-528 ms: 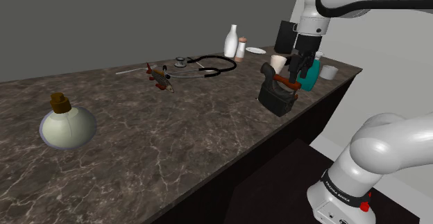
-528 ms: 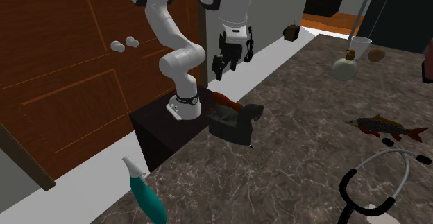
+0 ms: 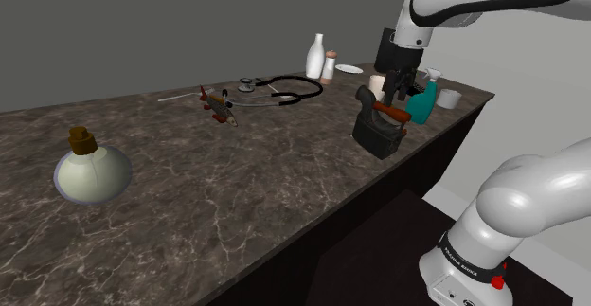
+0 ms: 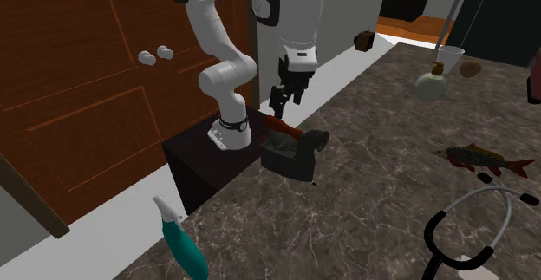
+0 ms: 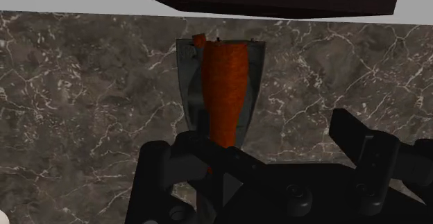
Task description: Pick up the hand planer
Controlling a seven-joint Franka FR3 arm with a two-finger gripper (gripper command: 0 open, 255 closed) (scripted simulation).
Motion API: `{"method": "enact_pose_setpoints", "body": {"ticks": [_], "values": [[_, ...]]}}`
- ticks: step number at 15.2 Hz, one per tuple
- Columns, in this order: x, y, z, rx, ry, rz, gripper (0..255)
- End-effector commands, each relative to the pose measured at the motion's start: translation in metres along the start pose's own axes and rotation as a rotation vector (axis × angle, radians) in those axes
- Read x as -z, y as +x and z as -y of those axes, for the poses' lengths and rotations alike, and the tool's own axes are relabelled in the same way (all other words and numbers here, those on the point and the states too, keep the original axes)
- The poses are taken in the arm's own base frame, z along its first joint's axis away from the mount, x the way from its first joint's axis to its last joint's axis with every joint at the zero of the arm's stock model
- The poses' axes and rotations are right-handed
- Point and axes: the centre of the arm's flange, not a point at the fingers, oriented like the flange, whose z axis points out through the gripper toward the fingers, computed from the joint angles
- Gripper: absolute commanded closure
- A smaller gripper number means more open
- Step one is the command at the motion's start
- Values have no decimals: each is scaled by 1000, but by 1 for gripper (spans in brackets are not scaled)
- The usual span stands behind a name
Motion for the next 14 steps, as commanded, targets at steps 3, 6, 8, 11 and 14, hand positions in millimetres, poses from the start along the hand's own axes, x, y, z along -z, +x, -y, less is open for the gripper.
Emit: {"method": "enact_pose_setpoints", "body": {"ticks": [3, 6, 8, 11, 14], "values": [[-5, 37, -32, 3, -3, -18, 0], [-21, 39, -32, 3, -3, -18, 0], [-31, 40, -32, 3, -3, -18, 0], [-45, 41, -32, 3, -3, -18, 0], [-45, 41, -32, 3, -3, -18, 255]]}}
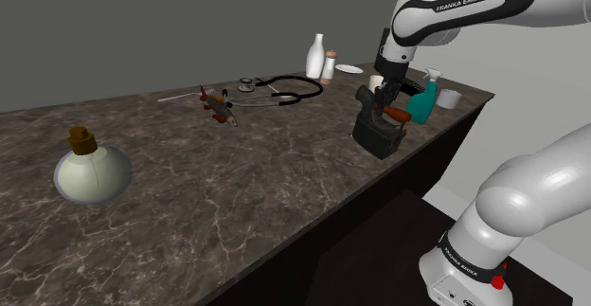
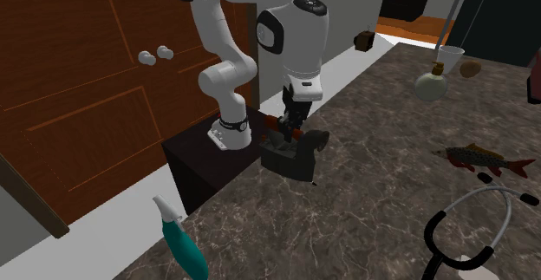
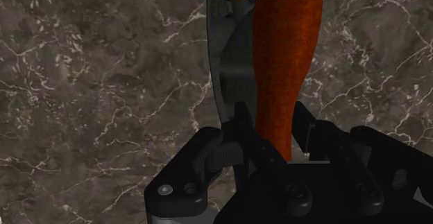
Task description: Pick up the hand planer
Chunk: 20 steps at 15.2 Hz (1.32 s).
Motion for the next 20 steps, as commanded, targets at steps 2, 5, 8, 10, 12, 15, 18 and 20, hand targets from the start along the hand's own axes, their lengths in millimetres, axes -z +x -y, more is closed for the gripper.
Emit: {"method": "enact_pose_setpoints", "body": {"ticks": [2, 5, 8, 10, 12, 15, 18, 20], "values": [[-1, 0, 0, 0, 0, 0, 255], [-1, 0, 0, 0, 0, 0, 255], [0, 0, 0, 0, 0, 0, 255], [10, -1, 0, 0, 0, 0, 255], [21, -1, 0, 0, 0, 0, 255], [37, -2, 0, 0, 0, 0, 255], [52, -3, 0, 0, 0, 0, 255], [63, -4, 1, 0, 0, 0, 255]]}}
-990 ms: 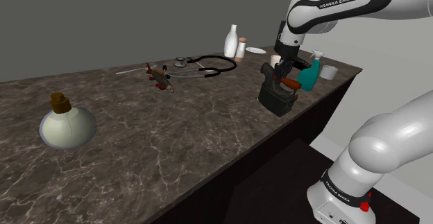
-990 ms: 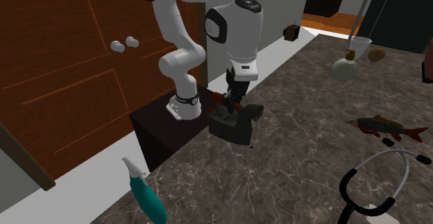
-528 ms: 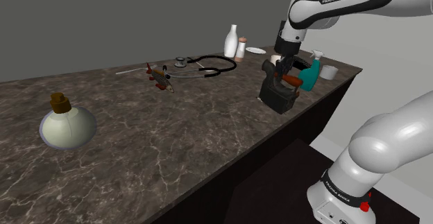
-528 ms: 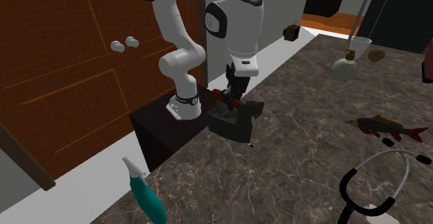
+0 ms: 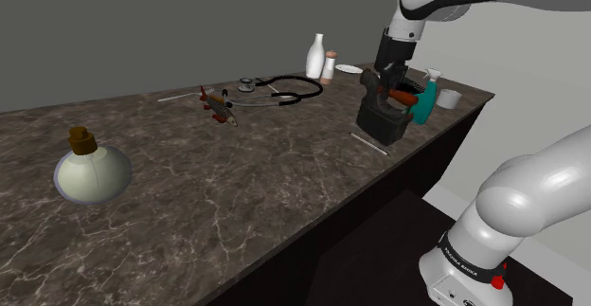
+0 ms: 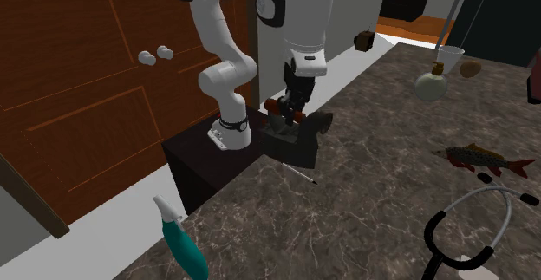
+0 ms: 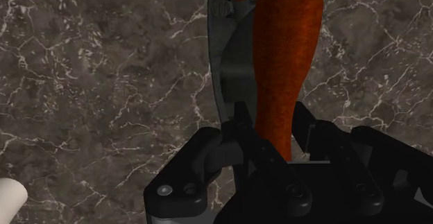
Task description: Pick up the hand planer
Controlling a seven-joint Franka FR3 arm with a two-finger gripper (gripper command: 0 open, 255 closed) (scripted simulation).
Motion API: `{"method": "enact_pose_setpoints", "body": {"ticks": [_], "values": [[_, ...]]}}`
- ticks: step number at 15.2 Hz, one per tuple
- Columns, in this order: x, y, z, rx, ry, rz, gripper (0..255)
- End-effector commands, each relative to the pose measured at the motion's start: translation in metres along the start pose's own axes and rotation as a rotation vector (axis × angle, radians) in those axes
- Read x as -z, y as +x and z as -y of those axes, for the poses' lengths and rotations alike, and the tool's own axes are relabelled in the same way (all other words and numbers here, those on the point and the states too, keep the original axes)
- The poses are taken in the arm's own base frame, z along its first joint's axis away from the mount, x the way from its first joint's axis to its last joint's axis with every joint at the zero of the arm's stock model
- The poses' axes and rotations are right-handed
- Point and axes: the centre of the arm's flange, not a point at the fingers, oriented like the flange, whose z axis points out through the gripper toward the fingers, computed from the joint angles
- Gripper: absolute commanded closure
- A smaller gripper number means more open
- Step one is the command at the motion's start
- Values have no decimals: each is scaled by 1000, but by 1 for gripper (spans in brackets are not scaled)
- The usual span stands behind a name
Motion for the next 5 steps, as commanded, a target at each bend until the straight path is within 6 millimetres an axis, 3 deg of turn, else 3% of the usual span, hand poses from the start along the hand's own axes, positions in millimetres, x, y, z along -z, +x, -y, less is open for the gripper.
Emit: {"method": "enact_pose_setpoints", "body": {"ticks": [1, 5], "values": [[10, -1, 0, 0, 0, -1, 255], [21, -2, 0, 0, 0, -1, 255]]}}
